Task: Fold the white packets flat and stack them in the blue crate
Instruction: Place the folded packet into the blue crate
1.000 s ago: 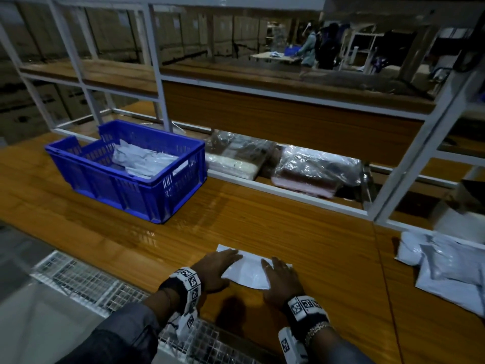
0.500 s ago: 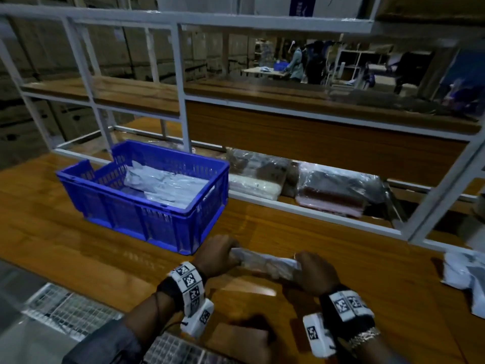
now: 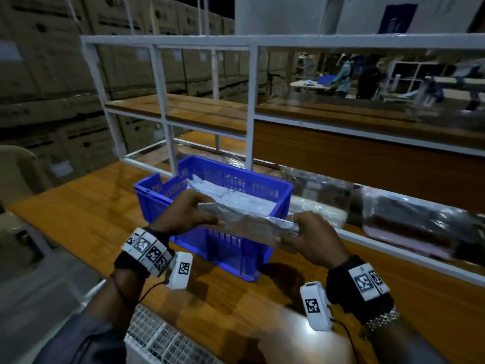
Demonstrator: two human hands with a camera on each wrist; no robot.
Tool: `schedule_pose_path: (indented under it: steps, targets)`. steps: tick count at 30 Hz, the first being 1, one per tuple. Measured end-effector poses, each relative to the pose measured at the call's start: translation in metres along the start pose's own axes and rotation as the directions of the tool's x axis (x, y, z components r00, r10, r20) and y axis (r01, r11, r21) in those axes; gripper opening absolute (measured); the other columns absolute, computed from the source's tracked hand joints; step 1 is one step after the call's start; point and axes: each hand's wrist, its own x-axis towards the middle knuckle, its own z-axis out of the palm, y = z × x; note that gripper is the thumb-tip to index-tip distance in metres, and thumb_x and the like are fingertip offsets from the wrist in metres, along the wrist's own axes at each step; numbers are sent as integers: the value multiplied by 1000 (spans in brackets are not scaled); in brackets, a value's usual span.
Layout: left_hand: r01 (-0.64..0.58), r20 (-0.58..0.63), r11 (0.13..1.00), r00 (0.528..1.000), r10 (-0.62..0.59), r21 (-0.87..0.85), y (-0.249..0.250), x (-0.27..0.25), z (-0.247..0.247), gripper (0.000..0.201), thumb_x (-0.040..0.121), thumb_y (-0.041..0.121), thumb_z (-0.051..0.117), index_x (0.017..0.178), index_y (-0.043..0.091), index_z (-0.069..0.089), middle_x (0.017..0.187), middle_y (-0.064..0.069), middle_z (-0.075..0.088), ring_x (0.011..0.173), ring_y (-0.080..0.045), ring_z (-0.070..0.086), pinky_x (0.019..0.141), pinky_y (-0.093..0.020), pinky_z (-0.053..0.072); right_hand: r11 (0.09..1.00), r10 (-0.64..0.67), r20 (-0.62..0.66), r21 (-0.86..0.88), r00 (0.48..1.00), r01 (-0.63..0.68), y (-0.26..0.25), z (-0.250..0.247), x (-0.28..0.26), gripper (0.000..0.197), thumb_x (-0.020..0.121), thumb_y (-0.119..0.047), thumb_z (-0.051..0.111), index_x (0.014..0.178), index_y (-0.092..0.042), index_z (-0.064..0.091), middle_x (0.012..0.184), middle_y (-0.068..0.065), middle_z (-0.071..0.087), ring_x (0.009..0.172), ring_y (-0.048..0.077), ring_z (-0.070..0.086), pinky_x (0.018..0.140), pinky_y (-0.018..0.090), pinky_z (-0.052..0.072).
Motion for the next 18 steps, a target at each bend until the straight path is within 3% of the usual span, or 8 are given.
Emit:
schedule_pose_path:
  steps: [4, 6, 10, 14, 18]
  targets:
    - [22, -104, 999, 994, -18, 37, -13, 3, -42, 29, 69, 33, 93, 88, 15, 80, 87, 3, 79, 85, -15, 74, 76, -47, 59, 995, -101, -10, 23, 995, 101, -12, 17, 51, 33, 80, -46, 78, 106, -27, 73, 99, -8, 70, 91, 14, 64, 66, 28, 41]
    - [57, -127, 998, 991, -52, 35, -16, 5, -61, 26, 71, 28, 93, 89, 14, 80, 89, 1, 79, 88, -18, 74, 77, -48, 59, 990, -138, -18, -7, 990, 137, -17, 25, 77, 42, 80, -53, 77, 110, -25, 69, 93, -8, 63, 94, 19, 62, 67, 28, 33]
    - [118, -157, 988, 982, -102, 98, -23, 20, -92, 28, 69, 30, 92, 88, 14, 80, 88, -4, 79, 85, -22, 75, 74, -47, 60, 964, -263, -4, -40, 965, 262, -32, 30, 120, 34, 82, -47, 76, 104, -23, 69, 74, -10, 44, 92, 24, 60, 66, 31, 28]
    - [157, -77, 972, 986, -146, 174, -33, 35, -107, 15, 74, 13, 89, 84, 14, 79, 80, 3, 77, 70, -5, 69, 63, -26, 54, 954, -298, 7, -27, 954, 298, -39, 38, 149, 21, 82, -42, 77, 92, -28, 64, 77, -10, 48, 88, 25, 61, 66, 32, 31]
    - [143, -44, 974, 990, -138, 178, -57, 51, -122, 20, 75, 17, 89, 89, 7, 79, 85, -3, 78, 75, -9, 71, 69, -38, 59, 954, -297, 24, 42, 955, 295, -42, 46, 173, 21, 81, -43, 77, 90, -32, 61, 81, -12, 52, 83, 17, 55, 67, 31, 33]
